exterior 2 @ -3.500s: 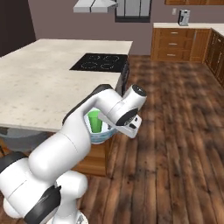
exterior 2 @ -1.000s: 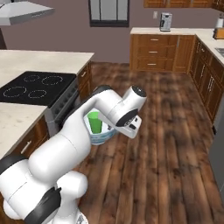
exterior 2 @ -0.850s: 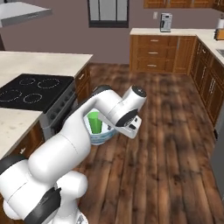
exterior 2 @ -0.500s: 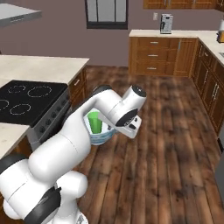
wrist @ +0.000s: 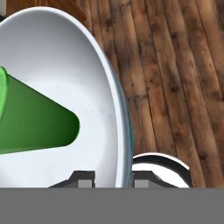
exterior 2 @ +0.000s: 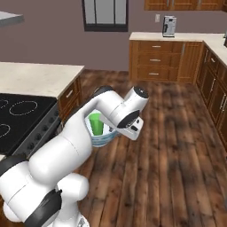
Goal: Place the cup inside the bowl on the dining table and move the bowl to any counter.
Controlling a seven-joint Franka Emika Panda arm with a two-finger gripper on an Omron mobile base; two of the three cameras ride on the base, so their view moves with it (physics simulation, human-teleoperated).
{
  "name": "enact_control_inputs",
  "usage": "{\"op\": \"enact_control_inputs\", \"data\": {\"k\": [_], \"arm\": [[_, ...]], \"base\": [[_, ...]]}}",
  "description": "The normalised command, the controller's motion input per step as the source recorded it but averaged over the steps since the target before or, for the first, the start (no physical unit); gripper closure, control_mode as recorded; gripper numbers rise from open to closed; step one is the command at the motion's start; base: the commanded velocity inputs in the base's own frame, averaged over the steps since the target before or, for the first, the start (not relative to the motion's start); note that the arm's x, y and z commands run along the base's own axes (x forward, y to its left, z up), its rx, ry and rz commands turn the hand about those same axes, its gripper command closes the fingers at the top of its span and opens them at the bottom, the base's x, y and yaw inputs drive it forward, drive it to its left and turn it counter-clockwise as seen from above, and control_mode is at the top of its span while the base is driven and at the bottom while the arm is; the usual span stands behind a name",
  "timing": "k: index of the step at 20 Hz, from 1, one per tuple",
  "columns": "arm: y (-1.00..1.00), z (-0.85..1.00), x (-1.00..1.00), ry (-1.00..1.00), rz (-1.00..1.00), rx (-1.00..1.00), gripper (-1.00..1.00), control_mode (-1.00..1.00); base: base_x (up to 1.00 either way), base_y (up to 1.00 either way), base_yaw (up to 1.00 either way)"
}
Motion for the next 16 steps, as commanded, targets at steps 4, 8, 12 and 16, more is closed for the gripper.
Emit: {"op": "enact_control_inputs", "data": {"k": [4, 8, 12, 16], "arm": [[0.00, 0.00, 0.00, 0.00, 0.00, 0.00, 1.00, 1.00], [0.00, 0.00, 0.00, 0.00, 0.00, 0.00, 1.00, 1.00], [0.00, 0.00, 0.00, 0.00, 0.00, 0.00, 1.00, 1.00], [0.00, 0.00, 0.00, 0.00, 0.00, 0.00, 1.00, 1.00]], "base": [[0.81, -0.18, 0.00], [0.79, -0.21, 0.00], [0.75, -0.24, 0.00], [0.71, -0.22, 0.00]]}}
